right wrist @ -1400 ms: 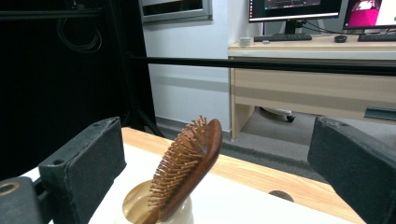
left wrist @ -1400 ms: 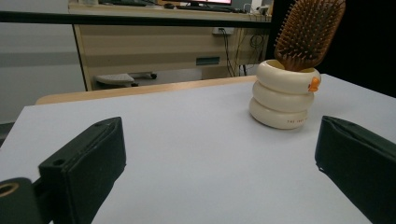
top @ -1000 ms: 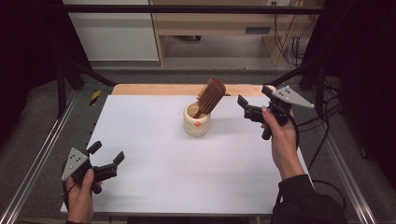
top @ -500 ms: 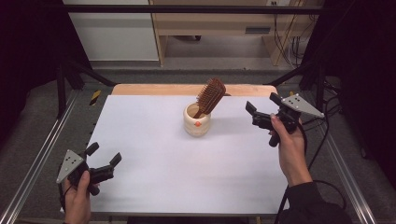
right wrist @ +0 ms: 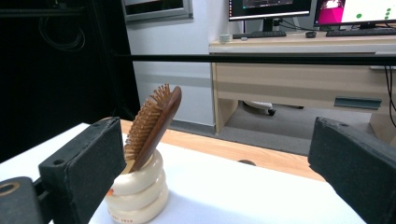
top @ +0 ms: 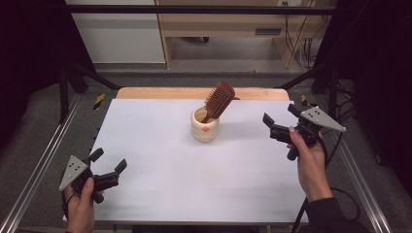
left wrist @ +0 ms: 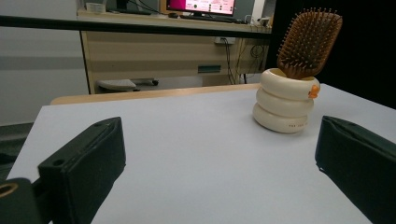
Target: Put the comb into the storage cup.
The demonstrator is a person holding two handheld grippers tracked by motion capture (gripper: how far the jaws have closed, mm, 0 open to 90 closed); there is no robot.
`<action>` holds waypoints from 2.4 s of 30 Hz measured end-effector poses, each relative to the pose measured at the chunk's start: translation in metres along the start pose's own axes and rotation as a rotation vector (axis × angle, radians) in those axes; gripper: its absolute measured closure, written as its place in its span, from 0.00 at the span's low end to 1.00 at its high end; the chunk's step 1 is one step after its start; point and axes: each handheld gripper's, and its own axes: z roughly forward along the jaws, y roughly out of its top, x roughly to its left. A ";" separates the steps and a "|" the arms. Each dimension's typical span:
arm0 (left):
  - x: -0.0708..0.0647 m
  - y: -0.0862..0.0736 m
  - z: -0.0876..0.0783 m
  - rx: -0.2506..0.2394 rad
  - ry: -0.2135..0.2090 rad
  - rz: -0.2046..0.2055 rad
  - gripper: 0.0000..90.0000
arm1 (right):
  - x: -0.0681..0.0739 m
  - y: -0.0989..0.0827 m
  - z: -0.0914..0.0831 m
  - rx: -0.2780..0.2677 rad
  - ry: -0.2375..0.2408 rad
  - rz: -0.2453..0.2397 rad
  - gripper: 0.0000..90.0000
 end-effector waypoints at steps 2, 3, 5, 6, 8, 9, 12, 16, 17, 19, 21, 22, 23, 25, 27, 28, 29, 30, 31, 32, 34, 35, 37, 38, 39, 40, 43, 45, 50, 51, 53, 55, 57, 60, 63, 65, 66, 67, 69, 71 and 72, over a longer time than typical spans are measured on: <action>0.000 0.000 0.000 0.000 0.000 0.000 0.02 | 0.000 -0.002 -0.002 0.000 -0.002 0.001 0.05; 0.000 0.000 0.000 0.000 0.000 0.000 0.02 | 0.000 -0.003 -0.003 0.003 -0.002 -0.001 0.05; 0.000 0.000 0.000 0.000 -0.001 0.000 0.02 | 0.000 -0.004 -0.005 0.008 -0.002 -0.001 0.04; 0.000 0.000 0.000 0.000 0.000 0.000 0.02 | -0.001 -0.005 -0.006 0.007 -0.002 -0.003 0.04; 0.001 0.000 0.000 0.000 0.000 0.000 0.02 | -0.001 -0.007 -0.009 0.009 -0.005 -0.004 0.05; 0.001 0.000 0.000 0.000 0.000 0.000 0.02 | -0.002 -0.007 -0.010 0.008 -0.007 -0.002 0.05; 0.001 0.000 0.000 -0.001 0.001 -0.001 0.02 | -0.003 -0.010 -0.013 0.010 -0.010 -0.004 0.05; 0.001 0.000 0.000 -0.001 0.000 0.000 0.02 | -0.004 -0.013 -0.018 0.014 -0.015 -0.006 0.05; 0.001 0.000 0.000 -0.001 0.000 0.000 0.02 | -0.004 -0.014 -0.019 0.014 -0.015 -0.003 0.05; 0.001 0.000 0.000 -0.001 0.000 0.000 0.02 | -0.005 -0.017 -0.022 0.017 -0.016 -0.004 0.05; 0.001 0.000 0.000 -0.001 0.000 0.000 0.02 | -0.006 -0.020 -0.024 0.018 -0.020 0.000 0.05; 0.001 0.000 0.000 -0.001 0.000 0.000 0.02 | -0.006 -0.021 -0.025 0.021 -0.021 0.000 0.05; 0.001 0.000 0.000 -0.001 0.000 0.000 0.02 | -0.007 -0.022 -0.027 0.023 -0.022 -0.003 0.05; 0.001 0.000 0.000 0.000 -0.001 0.000 0.02 | -0.008 -0.025 -0.029 0.024 -0.025 -0.002 0.05; 0.001 0.000 0.000 -0.001 -0.001 0.000 0.02 | -0.009 -0.028 -0.032 0.028 -0.028 0.000 0.05; 0.001 0.000 0.000 -0.001 -0.001 0.000 0.02 | -0.010 -0.030 -0.033 0.030 -0.029 0.003 0.05; 0.001 0.000 0.000 -0.002 -0.001 0.000 0.02 | -0.010 -0.031 -0.034 0.030 -0.030 0.002 0.05; 0.001 0.000 0.000 -0.002 -0.001 0.001 0.02 | -0.010 -0.033 -0.036 0.030 -0.031 0.004 0.05; 0.001 0.000 0.000 -0.002 -0.001 0.001 0.02 | -0.011 -0.034 -0.037 0.032 -0.033 0.005 0.05; 0.001 0.000 0.000 -0.002 -0.001 0.001 0.02 | -0.011 -0.035 -0.038 0.035 -0.033 0.005 0.05; 0.001 0.000 0.000 -0.002 -0.001 0.001 0.02 | -0.012 -0.038 -0.041 0.040 -0.036 0.003 0.05; 0.001 0.000 0.000 -0.002 -0.001 0.001 0.02 | -0.012 -0.040 -0.042 0.040 -0.038 0.007 0.05; 0.001 0.000 0.000 -0.002 -0.001 0.001 0.02 | -0.013 -0.043 -0.044 0.042 -0.038 0.006 0.05; 0.001 0.000 0.000 -0.002 -0.002 0.001 0.02 | -0.013 -0.045 -0.045 0.045 -0.041 0.010 0.05; 0.001 0.000 0.000 -0.002 -0.002 0.001 0.02 | -0.014 -0.047 -0.046 0.047 -0.041 0.012 0.05; 0.001 0.000 0.000 -0.002 -0.002 0.001 0.02 | -0.014 -0.049 -0.047 0.049 -0.042 0.013 0.05; 0.000 0.000 0.000 -0.002 -0.002 0.002 0.02 | -0.015 -0.055 -0.051 0.054 -0.043 0.020 0.05; 0.000 0.000 0.000 -0.001 -0.002 0.003 0.02 | -0.015 -0.059 -0.052 0.058 -0.044 0.024 0.05; 0.000 0.000 0.000 -0.001 -0.002 0.003 0.02 | -0.015 -0.068 -0.056 0.067 -0.044 0.029 0.04; 0.000 0.000 0.000 -0.002 -0.002 0.003 0.02 | -0.015 -0.071 -0.057 0.069 -0.045 0.031 0.05; 0.000 0.000 0.000 -0.002 -0.002 0.003 0.02 | -0.016 -0.074 -0.059 0.071 -0.048 0.035 0.05; 0.000 0.000 0.000 -0.002 -0.003 0.004 0.02 | -0.016 -0.077 -0.060 0.073 -0.050 0.037 0.04; 0.000 0.000 0.000 -0.002 -0.003 0.004 0.02 | -0.017 -0.080 -0.061 0.075 -0.053 0.037 0.04; 0.000 0.000 0.000 -0.001 -0.003 0.003 0.02 | -0.018 -0.084 -0.063 0.075 -0.061 0.038 0.04; 0.000 0.000 0.000 -0.001 -0.003 0.004 0.02 | -0.019 -0.088 -0.065 0.070 -0.066 0.038 0.03; 0.000 0.000 0.000 -0.002 -0.001 0.003 0.02 | -0.019 -0.091 -0.066 0.074 -0.067 0.040 0.03; 0.000 0.000 0.000 -0.002 -0.002 0.003 0.02 | -0.019 -0.092 -0.067 0.076 -0.065 0.041 0.03; 0.000 0.000 0.000 -0.002 -0.002 0.002 0.02 | -0.019 -0.094 -0.067 0.077 -0.065 0.040 0.03; 0.000 0.000 0.000 -0.002 -0.004 0.003 0.02 | -0.019 -0.097 -0.067 0.080 -0.063 0.041 0.03; 0.000 0.000 0.000 -0.001 -0.005 0.004 0.02 | -0.018 -0.101 -0.067 0.082 -0.059 0.043 0.03; 0.000 0.000 0.000 -0.001 -0.006 0.005 0.02 | -0.018 -0.102 -0.068 0.085 -0.055 0.044 0.03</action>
